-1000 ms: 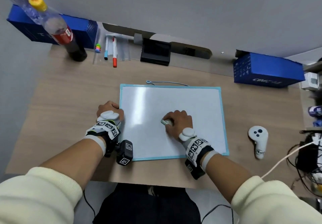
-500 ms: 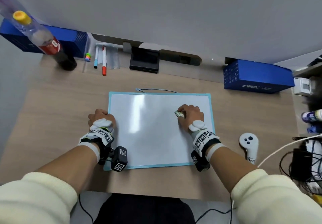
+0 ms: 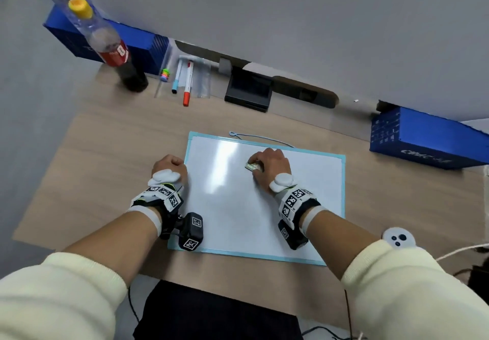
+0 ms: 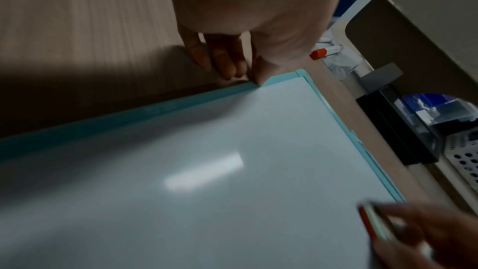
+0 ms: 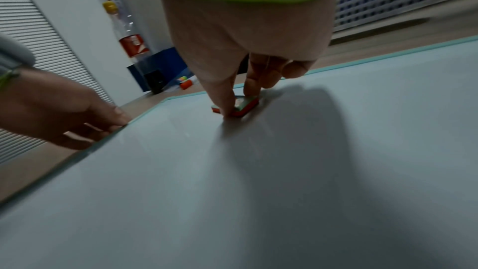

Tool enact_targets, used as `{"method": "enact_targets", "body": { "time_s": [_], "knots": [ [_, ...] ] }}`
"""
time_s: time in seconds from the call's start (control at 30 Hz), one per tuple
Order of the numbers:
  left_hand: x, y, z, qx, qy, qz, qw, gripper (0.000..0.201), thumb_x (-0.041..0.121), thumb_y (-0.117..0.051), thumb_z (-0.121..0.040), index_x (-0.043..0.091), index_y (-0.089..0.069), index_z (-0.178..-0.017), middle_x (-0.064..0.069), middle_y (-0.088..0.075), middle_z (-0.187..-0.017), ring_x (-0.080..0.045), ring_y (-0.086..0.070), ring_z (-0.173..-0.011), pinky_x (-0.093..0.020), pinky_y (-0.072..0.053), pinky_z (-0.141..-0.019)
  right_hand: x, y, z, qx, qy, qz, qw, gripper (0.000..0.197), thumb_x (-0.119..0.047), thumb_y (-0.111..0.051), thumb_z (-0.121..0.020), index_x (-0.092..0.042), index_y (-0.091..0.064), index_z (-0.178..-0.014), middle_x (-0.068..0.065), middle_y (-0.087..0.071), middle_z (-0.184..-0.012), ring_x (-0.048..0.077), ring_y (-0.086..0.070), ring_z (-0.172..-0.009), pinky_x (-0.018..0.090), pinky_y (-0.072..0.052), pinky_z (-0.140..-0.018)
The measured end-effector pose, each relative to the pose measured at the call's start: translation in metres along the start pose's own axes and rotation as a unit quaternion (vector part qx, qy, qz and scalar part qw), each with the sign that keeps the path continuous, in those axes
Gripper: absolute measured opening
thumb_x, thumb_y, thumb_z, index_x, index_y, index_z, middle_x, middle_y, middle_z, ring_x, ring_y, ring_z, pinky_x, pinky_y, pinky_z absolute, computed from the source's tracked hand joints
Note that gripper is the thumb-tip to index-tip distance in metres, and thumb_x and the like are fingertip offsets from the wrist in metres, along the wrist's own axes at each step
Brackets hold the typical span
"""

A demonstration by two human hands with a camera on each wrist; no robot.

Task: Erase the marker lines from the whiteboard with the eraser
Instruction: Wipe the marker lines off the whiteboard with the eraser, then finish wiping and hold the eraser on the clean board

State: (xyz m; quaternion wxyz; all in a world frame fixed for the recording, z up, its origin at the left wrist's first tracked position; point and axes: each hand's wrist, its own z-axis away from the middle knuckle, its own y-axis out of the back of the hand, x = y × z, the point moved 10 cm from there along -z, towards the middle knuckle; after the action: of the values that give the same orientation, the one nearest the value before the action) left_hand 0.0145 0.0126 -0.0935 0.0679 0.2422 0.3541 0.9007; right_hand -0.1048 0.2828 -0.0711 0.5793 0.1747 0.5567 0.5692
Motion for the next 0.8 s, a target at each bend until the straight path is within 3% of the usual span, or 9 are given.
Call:
{"method": "enact_targets", "body": {
  "time_s": [0.17, 0.37, 0.5, 0.67, 0.8],
  "knots": [
    [0.004, 0.001, -0.005, -0.009, -0.048, 0.051, 0.998, 0.017, 0.019, -0.055, -0.08, 0.03, -0.066, -0.088, 0.008, -0.07, -0.09, -0.02, -0.064, -0.081, -0.021, -0.045, -0.071, -0.066, -0.013, -0.031, 0.011, 0.043, -0.018, 0.999, 0.028, -0.021, -0.063, -0.075, -0.027, -0.062, -0.102, -0.001, -0.065, -0.099, 0.027, -0.051, -0.098, 0.039, -0.043, -0.08],
    [0.005, 0.006, -0.02, -0.066, -0.074, 0.071, 0.993, 0.013, 0.019, -0.062, -0.08, 0.029, -0.07, -0.081, 0.01, -0.069, -0.077, -0.017, -0.064, -0.072, -0.02, -0.043, -0.063, -0.124, -0.026, -0.068, 0.012, 0.072, 0.024, 0.997, 0.034, -0.021, -0.066, -0.075, -0.03, -0.064, -0.108, -0.001, -0.064, -0.102, 0.027, -0.05, -0.098, 0.036, -0.041, -0.079],
    [0.008, 0.004, -0.025, -0.099, -0.084, 0.057, 0.99, 0.012, 0.023, -0.063, -0.08, 0.03, -0.071, -0.086, 0.014, -0.068, -0.078, -0.012, -0.063, -0.074, -0.021, -0.044, -0.063, -0.133, -0.033, -0.078, 0.016, 0.061, 0.028, 0.998, 0.037, -0.018, -0.065, -0.075, -0.03, -0.065, -0.11, 0.001, -0.063, -0.104, 0.028, -0.049, -0.1, 0.037, -0.04, -0.08],
    [0.008, 0.001, -0.03, -0.099, -0.094, 0.042, 0.99, 0.014, 0.022, -0.063, -0.082, 0.028, -0.071, -0.091, 0.01, -0.069, -0.082, -0.015, -0.062, -0.077, -0.022, -0.043, -0.065, -0.137, -0.034, -0.078, 0.016, 0.056, 0.014, 0.998, 0.038, -0.016, -0.064, -0.075, -0.029, -0.064, -0.111, 0.003, -0.062, -0.104, 0.028, -0.05, -0.1, 0.037, -0.041, -0.08],
    [0.007, -0.002, -0.03, -0.094, -0.092, 0.035, 0.991, 0.014, 0.022, -0.064, -0.083, 0.029, -0.07, -0.094, 0.006, -0.069, -0.088, -0.02, -0.065, -0.086, -0.023, -0.045, -0.071, -0.109, -0.006, -0.062, 0.044, 0.019, -0.04, 0.998, 0.037, -0.019, -0.063, -0.077, -0.026, -0.063, -0.113, 0.005, -0.06, -0.106, 0.026, -0.049, -0.1, 0.038, -0.044, -0.083]
  ]
}}
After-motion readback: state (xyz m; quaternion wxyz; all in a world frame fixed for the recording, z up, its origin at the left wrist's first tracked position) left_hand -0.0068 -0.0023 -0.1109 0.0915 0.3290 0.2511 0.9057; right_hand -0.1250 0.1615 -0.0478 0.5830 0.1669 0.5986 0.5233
